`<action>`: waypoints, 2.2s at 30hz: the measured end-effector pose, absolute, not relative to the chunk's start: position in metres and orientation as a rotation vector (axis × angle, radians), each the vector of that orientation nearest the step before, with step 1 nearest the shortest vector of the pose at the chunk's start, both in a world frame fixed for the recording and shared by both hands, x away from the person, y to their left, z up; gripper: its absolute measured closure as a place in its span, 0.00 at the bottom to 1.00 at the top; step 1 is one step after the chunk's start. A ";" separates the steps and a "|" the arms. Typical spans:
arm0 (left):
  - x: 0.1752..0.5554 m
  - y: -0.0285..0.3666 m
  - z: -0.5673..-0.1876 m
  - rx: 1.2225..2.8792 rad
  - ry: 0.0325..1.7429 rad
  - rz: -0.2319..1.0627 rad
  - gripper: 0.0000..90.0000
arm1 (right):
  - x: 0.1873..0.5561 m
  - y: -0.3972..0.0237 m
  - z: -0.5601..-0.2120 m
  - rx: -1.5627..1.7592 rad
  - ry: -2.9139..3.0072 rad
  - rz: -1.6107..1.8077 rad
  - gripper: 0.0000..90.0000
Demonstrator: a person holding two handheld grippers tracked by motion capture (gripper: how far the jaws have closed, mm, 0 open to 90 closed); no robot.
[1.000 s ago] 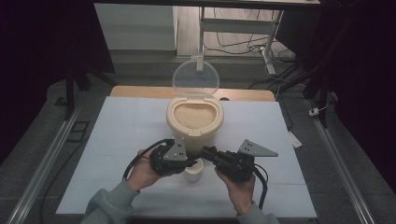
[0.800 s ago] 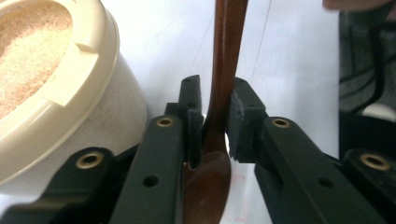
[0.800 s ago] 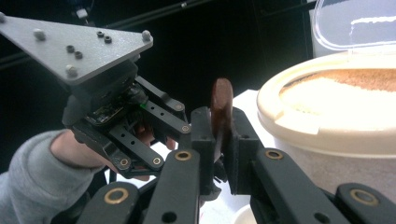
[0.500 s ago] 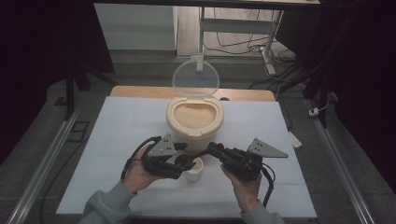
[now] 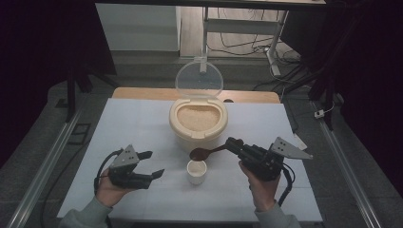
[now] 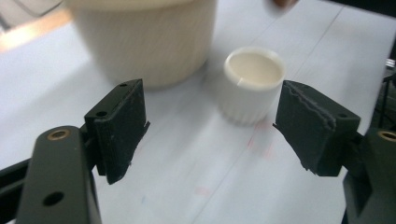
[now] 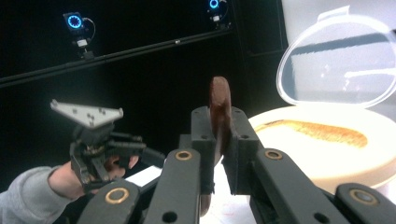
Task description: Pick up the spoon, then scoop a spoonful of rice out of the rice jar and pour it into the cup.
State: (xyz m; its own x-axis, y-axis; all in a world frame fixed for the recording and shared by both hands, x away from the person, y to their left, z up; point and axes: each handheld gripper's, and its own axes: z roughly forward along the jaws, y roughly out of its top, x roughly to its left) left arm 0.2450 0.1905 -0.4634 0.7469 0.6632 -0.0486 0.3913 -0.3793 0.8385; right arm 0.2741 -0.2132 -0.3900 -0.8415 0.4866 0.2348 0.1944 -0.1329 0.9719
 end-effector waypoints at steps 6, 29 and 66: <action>0.240 0.210 -0.480 2.018 0.855 0.375 0.25 | 0.275 -0.224 -0.383 0.766 1.876 2.080 0.93; 0.240 0.223 -0.496 2.045 0.901 0.364 0.23 | 0.281 -0.251 -0.370 0.780 1.758 2.046 0.93; 0.243 0.219 -0.502 2.081 0.905 0.310 0.22 | 0.383 -0.196 -0.346 0.923 1.772 1.703 0.93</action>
